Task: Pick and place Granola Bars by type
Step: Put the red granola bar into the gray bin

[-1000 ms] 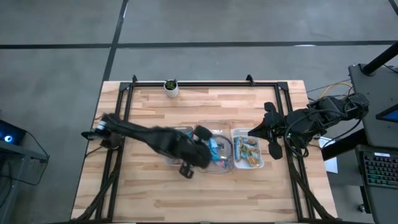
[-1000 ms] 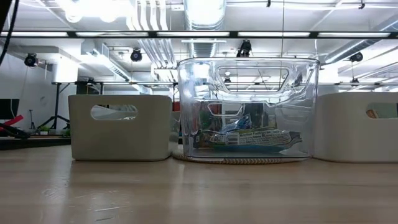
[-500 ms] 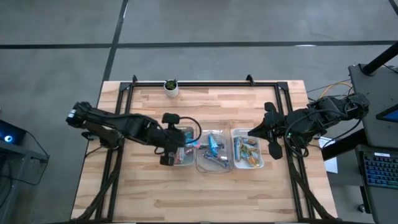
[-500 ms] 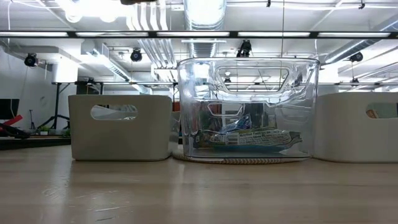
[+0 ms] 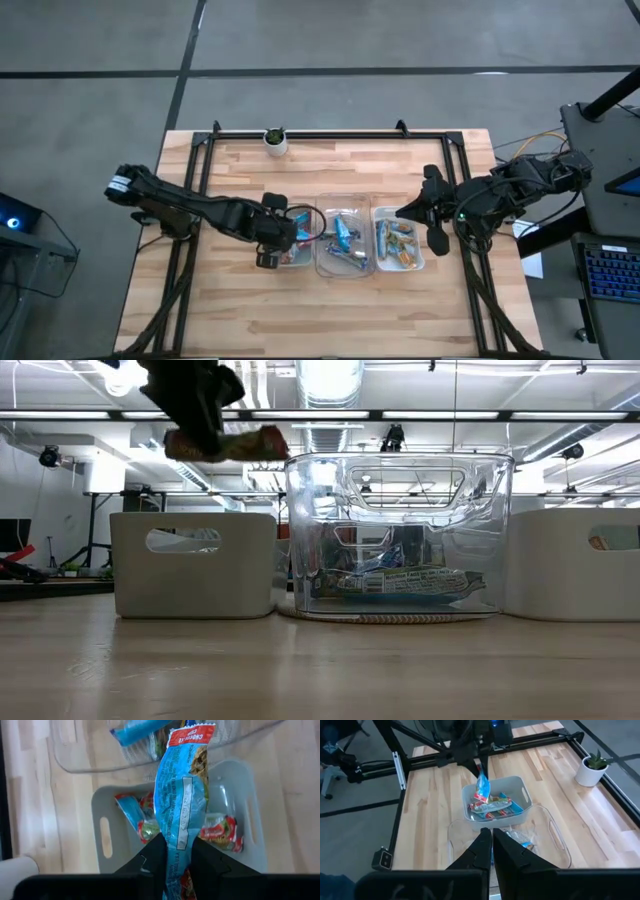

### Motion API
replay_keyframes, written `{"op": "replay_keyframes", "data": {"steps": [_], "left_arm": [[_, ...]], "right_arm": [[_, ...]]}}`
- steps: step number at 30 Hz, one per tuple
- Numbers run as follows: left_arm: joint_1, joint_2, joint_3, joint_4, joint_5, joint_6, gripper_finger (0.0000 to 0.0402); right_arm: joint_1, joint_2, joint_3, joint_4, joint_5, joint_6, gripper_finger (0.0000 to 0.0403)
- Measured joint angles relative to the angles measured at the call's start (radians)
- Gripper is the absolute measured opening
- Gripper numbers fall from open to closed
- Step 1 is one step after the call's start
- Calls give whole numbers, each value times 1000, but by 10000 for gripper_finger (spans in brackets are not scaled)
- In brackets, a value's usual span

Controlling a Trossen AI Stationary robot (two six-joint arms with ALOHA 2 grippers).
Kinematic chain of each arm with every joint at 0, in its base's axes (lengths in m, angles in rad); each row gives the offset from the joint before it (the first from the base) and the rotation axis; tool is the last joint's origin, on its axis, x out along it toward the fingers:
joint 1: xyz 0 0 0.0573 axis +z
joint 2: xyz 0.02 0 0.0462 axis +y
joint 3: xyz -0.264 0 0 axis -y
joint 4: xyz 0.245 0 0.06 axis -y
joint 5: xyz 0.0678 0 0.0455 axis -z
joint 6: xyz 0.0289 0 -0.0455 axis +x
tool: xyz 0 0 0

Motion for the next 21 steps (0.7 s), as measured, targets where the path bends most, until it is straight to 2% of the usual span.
{"op": "replay_keyframes", "data": {"steps": [21], "left_arm": [[48, 1, -37, 37, 0, -25, 57]], "right_arm": [[0, 24, 0, -3, 2, 21, 9]]}}
